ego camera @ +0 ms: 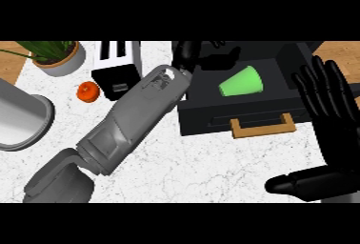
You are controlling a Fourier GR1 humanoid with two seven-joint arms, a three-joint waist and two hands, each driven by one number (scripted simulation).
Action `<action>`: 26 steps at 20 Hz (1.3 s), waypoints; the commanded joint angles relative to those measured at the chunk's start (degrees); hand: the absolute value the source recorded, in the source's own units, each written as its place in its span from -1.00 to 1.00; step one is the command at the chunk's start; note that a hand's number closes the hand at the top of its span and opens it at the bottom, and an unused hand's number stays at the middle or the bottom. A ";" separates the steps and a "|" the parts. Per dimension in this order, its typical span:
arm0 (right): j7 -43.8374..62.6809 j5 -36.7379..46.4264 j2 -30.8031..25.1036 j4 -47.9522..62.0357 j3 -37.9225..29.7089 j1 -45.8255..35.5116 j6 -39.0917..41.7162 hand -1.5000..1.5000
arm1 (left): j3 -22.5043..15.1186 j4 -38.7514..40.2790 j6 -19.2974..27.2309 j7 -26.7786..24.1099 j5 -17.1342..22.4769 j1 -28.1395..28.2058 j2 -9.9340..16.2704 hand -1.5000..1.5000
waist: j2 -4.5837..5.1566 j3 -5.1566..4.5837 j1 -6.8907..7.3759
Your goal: Pick up the cup, place it into the drawer and close the drawer
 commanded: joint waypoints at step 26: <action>1.25 -0.18 -8.43 -5.17 -0.30 5.75 10.55 1.00 | 7.95 -25.25 -2.53 -3.71 13.10 14.19 8.53 -1.00 | -2.01 -0.14 7.70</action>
